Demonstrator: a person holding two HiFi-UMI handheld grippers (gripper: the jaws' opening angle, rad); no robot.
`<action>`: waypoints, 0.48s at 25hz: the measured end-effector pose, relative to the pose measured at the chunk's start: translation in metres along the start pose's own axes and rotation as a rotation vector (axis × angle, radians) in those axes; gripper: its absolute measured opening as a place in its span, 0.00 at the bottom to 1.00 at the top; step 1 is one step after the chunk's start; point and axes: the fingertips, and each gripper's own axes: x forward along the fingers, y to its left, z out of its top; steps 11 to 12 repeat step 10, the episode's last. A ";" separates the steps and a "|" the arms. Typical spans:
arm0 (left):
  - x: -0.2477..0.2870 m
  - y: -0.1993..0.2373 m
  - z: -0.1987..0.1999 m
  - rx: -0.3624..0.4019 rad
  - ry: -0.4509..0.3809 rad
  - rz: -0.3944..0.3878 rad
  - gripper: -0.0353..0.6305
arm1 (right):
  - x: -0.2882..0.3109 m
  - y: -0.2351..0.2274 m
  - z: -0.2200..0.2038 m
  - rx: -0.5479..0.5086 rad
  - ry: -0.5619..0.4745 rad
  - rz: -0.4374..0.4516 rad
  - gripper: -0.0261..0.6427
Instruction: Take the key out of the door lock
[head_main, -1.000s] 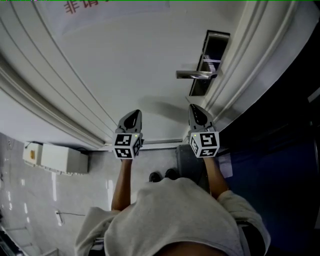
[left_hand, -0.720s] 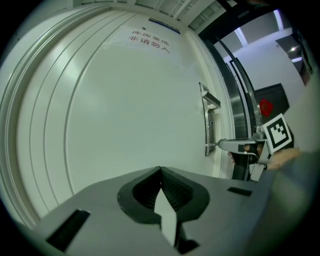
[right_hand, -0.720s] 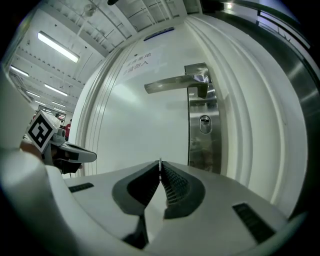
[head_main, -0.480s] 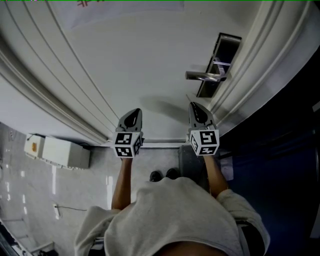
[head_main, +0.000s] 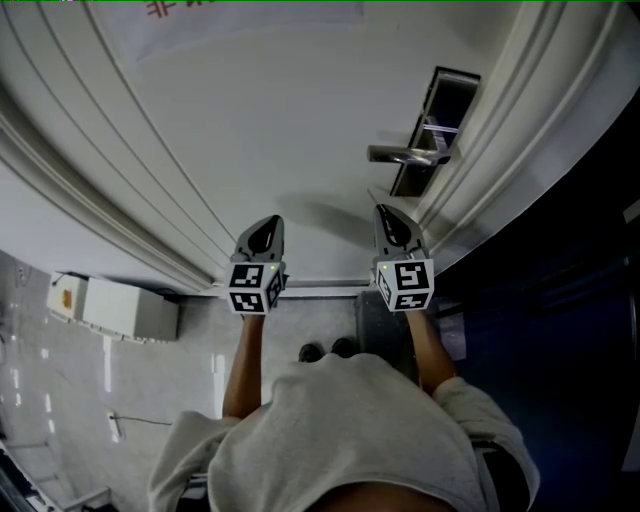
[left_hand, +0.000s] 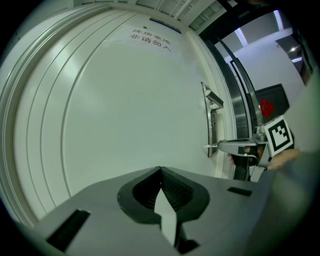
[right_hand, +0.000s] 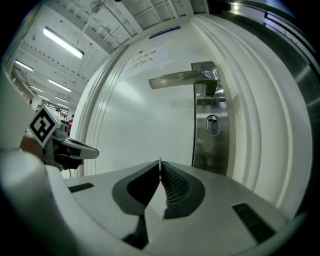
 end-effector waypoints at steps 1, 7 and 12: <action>0.001 0.000 0.000 0.000 0.000 -0.002 0.08 | 0.001 0.000 0.000 -0.001 0.001 0.001 0.08; 0.006 -0.004 -0.001 0.001 0.001 -0.010 0.08 | 0.002 0.003 -0.004 -0.024 0.014 0.014 0.08; 0.007 -0.005 -0.001 0.001 0.001 -0.013 0.08 | 0.002 0.003 -0.006 -0.036 0.018 0.020 0.08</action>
